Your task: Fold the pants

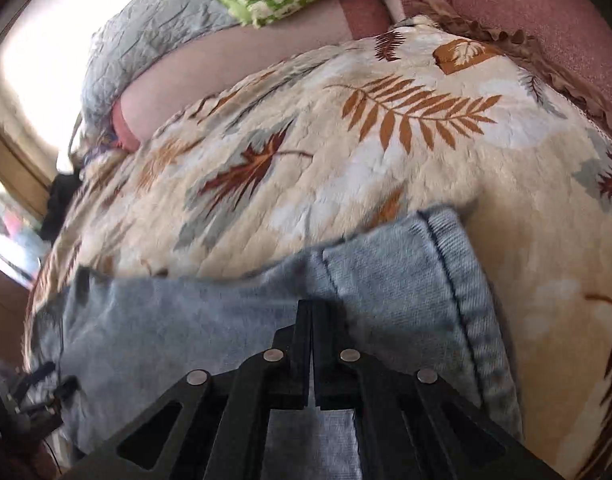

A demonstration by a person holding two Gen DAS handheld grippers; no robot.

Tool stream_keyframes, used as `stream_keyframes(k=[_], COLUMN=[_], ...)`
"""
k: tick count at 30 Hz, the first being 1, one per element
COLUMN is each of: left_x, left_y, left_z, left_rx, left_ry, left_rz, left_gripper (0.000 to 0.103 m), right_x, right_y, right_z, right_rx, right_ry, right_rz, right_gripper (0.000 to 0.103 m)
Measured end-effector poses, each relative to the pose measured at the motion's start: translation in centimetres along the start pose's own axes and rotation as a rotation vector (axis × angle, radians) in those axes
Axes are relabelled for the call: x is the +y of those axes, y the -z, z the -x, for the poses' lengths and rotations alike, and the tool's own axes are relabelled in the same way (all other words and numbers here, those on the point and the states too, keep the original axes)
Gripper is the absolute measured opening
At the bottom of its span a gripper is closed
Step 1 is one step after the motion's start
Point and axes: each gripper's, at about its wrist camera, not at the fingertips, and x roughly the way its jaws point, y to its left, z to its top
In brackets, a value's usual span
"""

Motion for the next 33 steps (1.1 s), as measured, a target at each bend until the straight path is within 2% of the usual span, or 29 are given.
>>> stream_keyframes(k=[1,5,6,8,10,11,13,14,16,18,21,23,26,29,33], left_x=[0.2,1.1,1.1,1.0,0.8,0.6,0.3,0.3,0.6,0.9,1.0,0.8,0.1,-0.9,-1.9], left_y=[0.0,0.2,0.2,0.4,0.4,0.5,0.5,0.6,0.5,0.4,0.5,0.5,0.9,1.5,2.2], left_z=[-0.1,-0.1,-0.1,0.2,0.4,0.5,0.4,0.3,0.3,0.3,0.4,0.8,1.9,2.4,1.2], left_rx=[0.004,0.026,0.029,0.036,0.038,0.035,0.031,0.028,0.033,0.04,0.049,0.047,0.012,0.002,0.042], left_ry=[-0.008,-0.007,-0.014,-0.028,-0.042,-0.049,-0.066,-0.067,-0.052,-0.039,-0.041,-0.041,-0.002,0.029,0.001], left_rz=[0.003,0.025,0.024,0.032,0.038,0.034,0.019,0.017,0.025,0.029,0.031,0.038,0.039,0.009,-0.042], left_gripper=[0.084,0.084,0.084,0.084,0.084,0.084,0.084,0.084,0.084,0.084,0.084,0.084,0.084,0.084,0.085], right_x=[-0.4,-1.2,-0.9,0.2,1.8,2.9,4.8,5.6,6.3,5.7,3.7,1.9,0.4,-1.3,-2.7], right_y=[-0.4,-1.3,-1.2,-1.2,-1.1,-0.9,-0.4,-0.2,0.0,-0.3,-0.9,-0.9,0.5,2.4,4.9], right_z=[-0.3,0.0,0.3,0.9,1.2,1.2,0.2,-0.6,-2.0,-1.8,-0.3,1.0,4.3,6.6,7.3], right_rx=[-0.004,-0.015,-0.023,-0.041,-0.039,-0.032,0.013,0.043,0.066,0.045,-0.017,-0.04,-0.09,-0.079,-0.034], right_ry=[-0.011,-0.045,-0.04,-0.056,-0.156,-0.192,-0.208,-0.196,-0.098,-0.097,-0.004,-0.044,-0.076,-0.092,-0.014], right_rz=[-0.025,-0.122,-0.123,-0.08,-0.039,-0.008,0.056,0.08,0.113,0.071,0.028,-0.01,0.019,0.024,0.047], right_gripper=[0.0,0.0,0.005,0.007,0.007,0.007,0.007,0.007,0.004,0.004,0.004,0.004,0.004,0.004,0.005])
